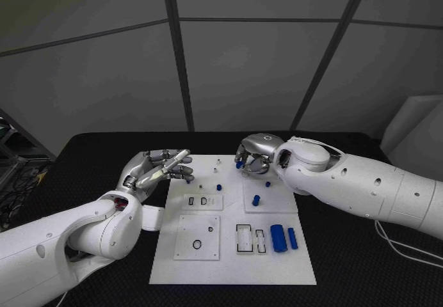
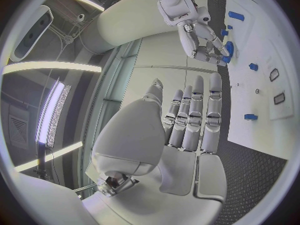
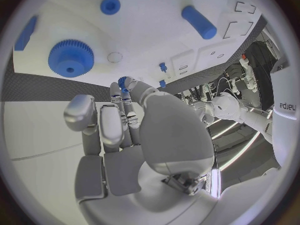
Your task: Assemble the parts on the task board
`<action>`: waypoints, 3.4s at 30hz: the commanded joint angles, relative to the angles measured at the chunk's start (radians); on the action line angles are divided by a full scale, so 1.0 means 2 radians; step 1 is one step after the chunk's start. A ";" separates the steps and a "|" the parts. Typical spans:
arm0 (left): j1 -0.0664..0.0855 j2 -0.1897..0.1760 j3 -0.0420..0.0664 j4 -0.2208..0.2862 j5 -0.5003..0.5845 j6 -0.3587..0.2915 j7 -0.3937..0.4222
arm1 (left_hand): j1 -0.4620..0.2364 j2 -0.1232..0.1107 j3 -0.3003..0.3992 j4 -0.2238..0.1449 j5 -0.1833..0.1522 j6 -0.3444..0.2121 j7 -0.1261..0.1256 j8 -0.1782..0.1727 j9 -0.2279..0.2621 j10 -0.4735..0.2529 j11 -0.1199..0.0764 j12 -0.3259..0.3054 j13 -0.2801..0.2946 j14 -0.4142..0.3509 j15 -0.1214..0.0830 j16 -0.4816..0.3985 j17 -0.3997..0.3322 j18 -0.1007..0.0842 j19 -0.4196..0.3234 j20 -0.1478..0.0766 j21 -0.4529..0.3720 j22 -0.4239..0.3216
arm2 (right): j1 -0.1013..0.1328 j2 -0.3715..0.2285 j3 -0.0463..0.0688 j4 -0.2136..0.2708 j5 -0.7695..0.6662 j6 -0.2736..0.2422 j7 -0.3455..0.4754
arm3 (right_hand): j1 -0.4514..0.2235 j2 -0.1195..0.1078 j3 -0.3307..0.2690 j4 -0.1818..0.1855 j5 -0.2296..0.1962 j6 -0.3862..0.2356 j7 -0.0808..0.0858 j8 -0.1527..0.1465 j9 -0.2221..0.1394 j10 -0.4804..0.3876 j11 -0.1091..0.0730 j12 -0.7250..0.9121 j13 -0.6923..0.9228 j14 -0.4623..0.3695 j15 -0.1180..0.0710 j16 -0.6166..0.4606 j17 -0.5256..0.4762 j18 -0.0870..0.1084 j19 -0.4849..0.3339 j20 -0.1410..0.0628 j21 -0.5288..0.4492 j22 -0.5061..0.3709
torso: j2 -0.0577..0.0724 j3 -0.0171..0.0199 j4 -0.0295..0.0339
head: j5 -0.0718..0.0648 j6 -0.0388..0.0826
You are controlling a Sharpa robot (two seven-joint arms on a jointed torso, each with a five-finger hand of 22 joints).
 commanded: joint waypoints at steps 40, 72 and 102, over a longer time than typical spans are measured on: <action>0.001 0.005 0.001 -0.003 -0.001 0.008 -0.007 | -0.001 0.005 -0.001 -0.003 -0.002 -0.002 0.003 -0.005 0.000 -0.007 0.002 -0.006 -0.001 -0.005 0.004 -0.004 0.003 0.024 -0.002 0.002 0.003 0.001 | 0.002 0.114 -0.001 -0.122 0.000 -0.035 -0.001 | -0.008 -0.009 0.003 0.006 -0.004 0.002 0.004 -0.002 0.000 0.001 0.004 -0.001 -0.001 0.016 -0.002 0.004 0.001 -0.011 0.003 0.001 0.005 0.003 | 0.002 -0.0006 0.0011 | 0.011 -0.006; 0.001 0.006 0.001 -0.004 -0.001 0.012 -0.011 | 0.000 0.006 -0.001 -0.004 -0.002 -0.001 0.003 -0.005 0.000 -0.008 0.003 -0.007 -0.001 -0.006 0.005 -0.005 0.004 0.024 -0.003 0.002 0.003 0.001 | 0.002 0.132 -0.002 -0.144 -0.011 -0.017 -0.015 | -0.016 -0.018 0.007 0.013 -0.005 -0.015 0.010 -0.007 -0.003 -0.020 0.010 -0.002 -0.002 0.014 0.004 0.002 -0.006 -0.009 -0.004 0.006 0.002 -0.004 | 0.002 -0.0008 0.0001 | 0.013 -0.009; 0.001 0.001 0.000 -0.011 -0.001 0.021 -0.013 | 0.000 0.007 -0.001 -0.005 -0.002 -0.001 0.003 -0.006 0.000 -0.010 0.003 -0.008 -0.001 -0.006 0.005 -0.006 0.004 0.024 -0.004 0.002 0.003 0.001 | 0.002 -0.040 -0.001 0.015 0.120 -0.062 -0.027 | -0.049 -0.066 -0.070 0.048 0.056 -0.063 0.009 0.001 -0.001 0.054 -0.001 0.062 0.038 0.017 -0.005 0.019 0.016 -0.011 0.005 0.000 0.014 0.014 | 0.000 0.0028 -0.0136 | 0.009 -0.001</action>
